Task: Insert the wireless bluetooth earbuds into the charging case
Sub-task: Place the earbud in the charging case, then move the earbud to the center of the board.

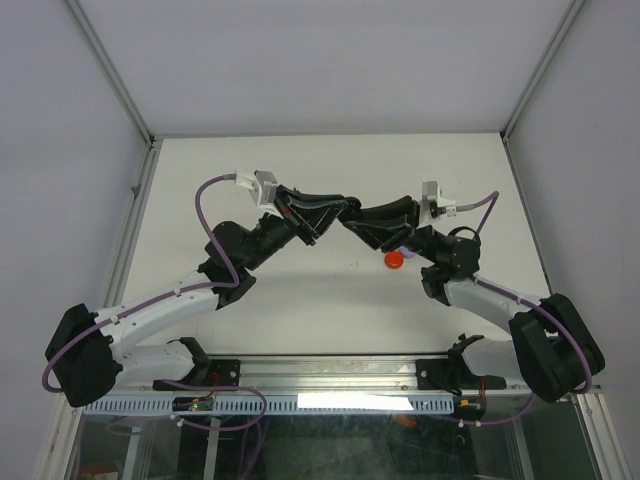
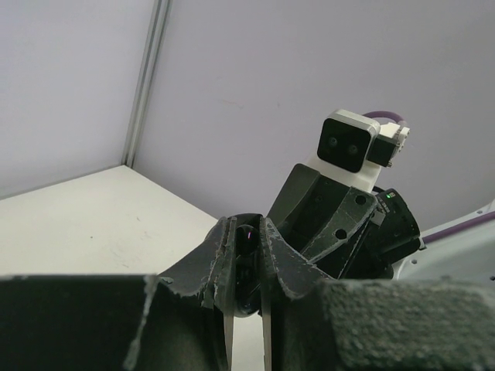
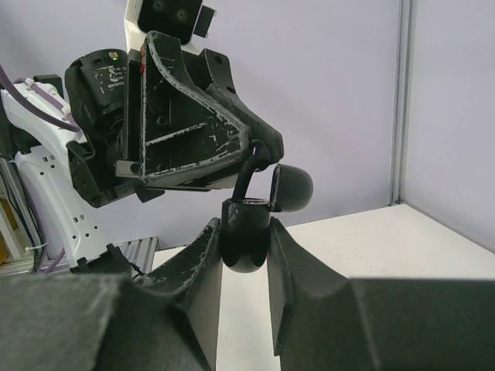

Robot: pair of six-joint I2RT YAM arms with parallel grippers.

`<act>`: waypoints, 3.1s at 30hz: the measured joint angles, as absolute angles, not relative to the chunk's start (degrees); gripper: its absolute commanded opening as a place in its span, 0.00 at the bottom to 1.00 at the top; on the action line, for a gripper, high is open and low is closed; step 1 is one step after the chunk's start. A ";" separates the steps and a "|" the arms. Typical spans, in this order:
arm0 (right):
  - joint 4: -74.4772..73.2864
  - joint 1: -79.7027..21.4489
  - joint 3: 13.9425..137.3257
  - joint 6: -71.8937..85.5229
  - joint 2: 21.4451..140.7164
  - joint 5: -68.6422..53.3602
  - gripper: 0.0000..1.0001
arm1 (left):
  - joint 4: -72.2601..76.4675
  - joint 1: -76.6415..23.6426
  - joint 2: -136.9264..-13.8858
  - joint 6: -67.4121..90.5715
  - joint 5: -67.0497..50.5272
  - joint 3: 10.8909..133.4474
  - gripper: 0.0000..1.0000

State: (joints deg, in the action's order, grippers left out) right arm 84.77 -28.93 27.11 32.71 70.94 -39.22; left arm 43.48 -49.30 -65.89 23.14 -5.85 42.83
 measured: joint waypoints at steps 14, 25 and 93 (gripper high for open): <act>84.73 -28.93 27.11 32.71 70.83 -39.59 0.00 | 44.31 -49.95 -64.69 23.11 -3.60 40.97 0.09; 84.68 -28.93 27.11 32.73 70.39 -39.88 0.00 | 42.78 -50.63 -63.26 23.16 -3.57 39.33 0.12; 56.55 -27.40 18.83 6.72 56.29 -36.67 0.00 | -12.73 -22.52 -118.32 5.28 -4.27 89.06 0.74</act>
